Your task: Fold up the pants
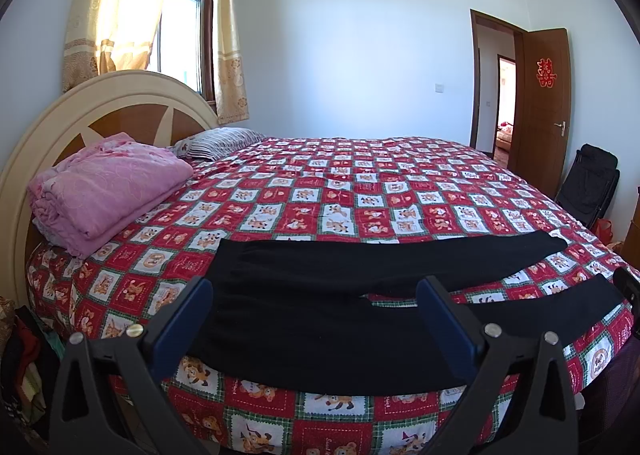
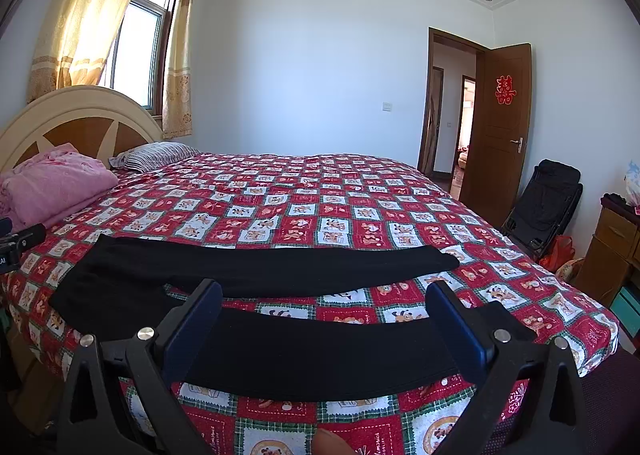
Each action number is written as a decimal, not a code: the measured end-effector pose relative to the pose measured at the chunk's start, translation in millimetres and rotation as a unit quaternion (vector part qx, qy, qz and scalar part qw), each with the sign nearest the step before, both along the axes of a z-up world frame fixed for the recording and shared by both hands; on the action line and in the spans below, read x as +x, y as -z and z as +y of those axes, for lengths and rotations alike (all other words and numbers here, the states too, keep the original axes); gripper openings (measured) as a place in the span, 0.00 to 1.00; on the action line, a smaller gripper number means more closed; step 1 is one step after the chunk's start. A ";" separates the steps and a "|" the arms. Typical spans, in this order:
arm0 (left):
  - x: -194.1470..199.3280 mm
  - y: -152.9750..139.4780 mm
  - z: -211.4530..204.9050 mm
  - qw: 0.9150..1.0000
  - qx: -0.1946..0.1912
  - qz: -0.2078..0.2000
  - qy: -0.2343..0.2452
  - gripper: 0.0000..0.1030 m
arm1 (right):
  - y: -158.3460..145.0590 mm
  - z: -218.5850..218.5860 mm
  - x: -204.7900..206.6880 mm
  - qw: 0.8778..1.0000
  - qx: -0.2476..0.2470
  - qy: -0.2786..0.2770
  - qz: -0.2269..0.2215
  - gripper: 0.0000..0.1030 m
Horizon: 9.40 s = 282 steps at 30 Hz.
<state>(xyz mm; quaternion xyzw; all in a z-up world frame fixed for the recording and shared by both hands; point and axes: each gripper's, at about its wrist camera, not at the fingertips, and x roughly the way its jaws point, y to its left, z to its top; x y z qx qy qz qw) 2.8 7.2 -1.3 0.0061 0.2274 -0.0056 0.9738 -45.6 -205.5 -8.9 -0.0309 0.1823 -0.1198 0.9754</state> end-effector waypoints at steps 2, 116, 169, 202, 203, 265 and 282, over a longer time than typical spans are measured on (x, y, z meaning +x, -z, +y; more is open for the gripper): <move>-0.2 -0.1 -0.4 1.000 0.000 0.000 0.000 1.00 | 0.4 -0.2 0.4 1.000 -0.001 0.001 0.000 0.99; 349.1 158.6 183.0 0.966 -0.090 0.234 0.071 0.16 | 124.8 -396.4 367.4 0.929 0.239 0.101 0.263 0.52; 171.0 128.3 229.8 0.955 -0.208 0.079 0.195 0.11 | 71.6 -350.6 45.7 0.967 0.207 0.104 0.106 0.04; 108.7 151.3 270.6 0.973 -0.192 0.104 0.078 0.47 | 51.9 -150.2 55.9 0.979 0.086 -0.107 0.151 0.35; 109.7 149.2 264.5 0.972 -0.191 0.105 0.085 0.47 | 58.2 -123.0 64.9 0.973 0.077 -0.143 0.164 0.43; 123.7 147.5 142.3 0.989 -0.043 0.088 0.112 0.88 | 150.6 89.9 288.4 0.880 0.265 -0.243 0.310 0.49; 101.7 111.1 -40.8 0.937 0.012 0.086 0.340 0.87 | 92.4 -120.7 118.4 0.940 0.276 -0.074 0.188 0.49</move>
